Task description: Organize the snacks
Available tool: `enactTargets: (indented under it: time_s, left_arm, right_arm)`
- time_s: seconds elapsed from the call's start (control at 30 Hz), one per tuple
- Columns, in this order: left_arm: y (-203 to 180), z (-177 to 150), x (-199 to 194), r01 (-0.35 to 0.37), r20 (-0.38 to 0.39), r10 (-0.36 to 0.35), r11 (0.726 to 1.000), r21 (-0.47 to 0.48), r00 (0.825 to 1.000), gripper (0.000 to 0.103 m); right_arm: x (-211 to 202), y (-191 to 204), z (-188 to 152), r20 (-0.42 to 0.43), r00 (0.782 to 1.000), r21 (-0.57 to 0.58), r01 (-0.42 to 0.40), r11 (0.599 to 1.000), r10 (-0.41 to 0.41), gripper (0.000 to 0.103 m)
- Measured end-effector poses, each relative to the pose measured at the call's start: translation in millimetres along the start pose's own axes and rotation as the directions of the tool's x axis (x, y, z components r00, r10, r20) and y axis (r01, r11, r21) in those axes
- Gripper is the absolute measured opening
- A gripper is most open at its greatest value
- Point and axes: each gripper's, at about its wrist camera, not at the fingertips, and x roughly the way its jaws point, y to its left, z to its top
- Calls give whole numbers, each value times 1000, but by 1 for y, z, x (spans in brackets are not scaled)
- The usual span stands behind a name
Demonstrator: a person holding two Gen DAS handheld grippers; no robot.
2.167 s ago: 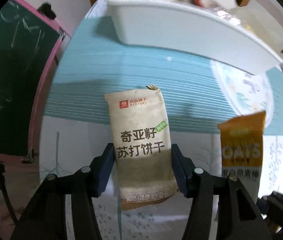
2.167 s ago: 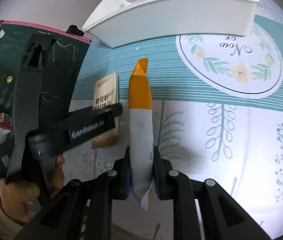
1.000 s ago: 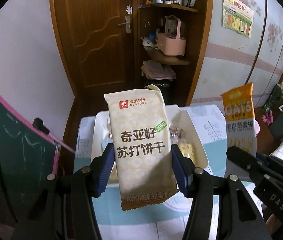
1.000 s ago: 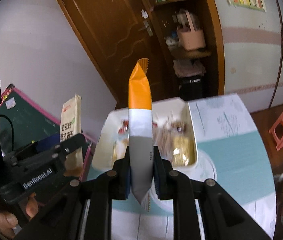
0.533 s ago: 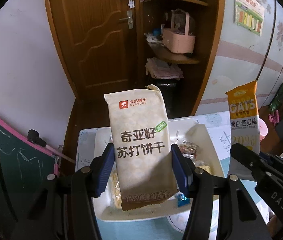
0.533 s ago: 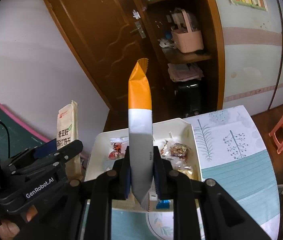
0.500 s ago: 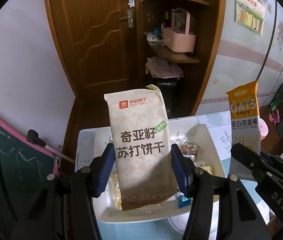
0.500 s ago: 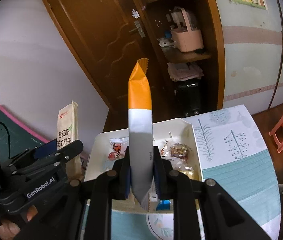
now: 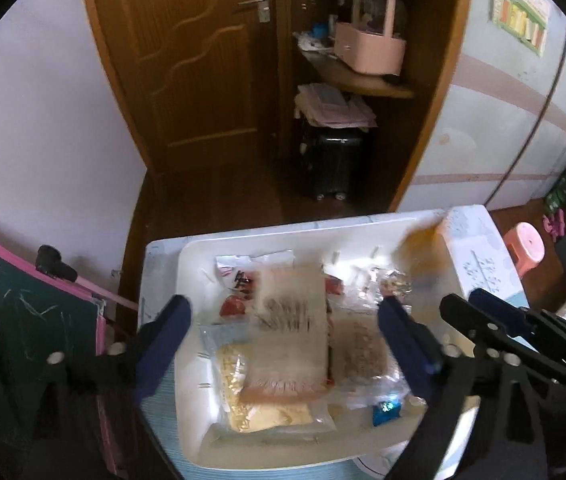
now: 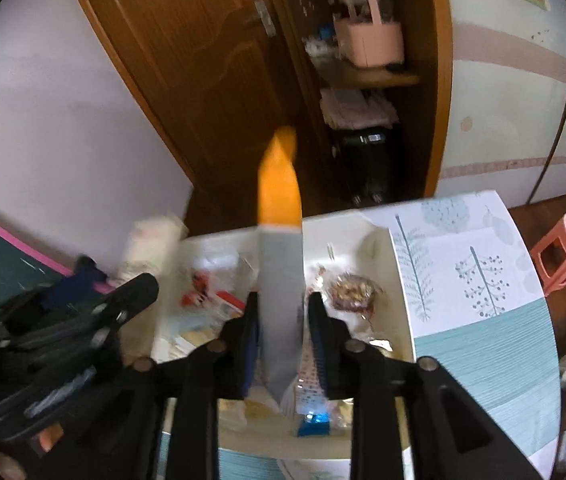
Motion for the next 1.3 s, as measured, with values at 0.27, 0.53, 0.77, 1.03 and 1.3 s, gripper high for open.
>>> enactTargets:
  time_s: [0.27,0.53,0.77,1.03,1.3]
  left_arm:
    - [10,-7,23,58,-80,-61,998,-35,995,102]
    - [8,-7,16,76,-71,-80,996,-51,994,102]
    - [2,-17,-6,63,-49,-67,995,-72,997,102]
    - [-17,-65,-52,24,-30,-27,995,-101,999,102]
    - [-51,-138,-100,20,-48,-26,992,-127,999,102]
  right_arm:
    - [20,-13,-1,-37,995,40,91,995,-90,51]
    - [15,-12,-2,-35,994,40,110,993,-108,51]
    - [0,-14,-5,-25,994,35,106,994,-105,51]
    - [-35,-20,-38,9,996,-5,88,996,-88,51]
    - [-83,-39,-94,-17,996,-78,90,993,-92,51]
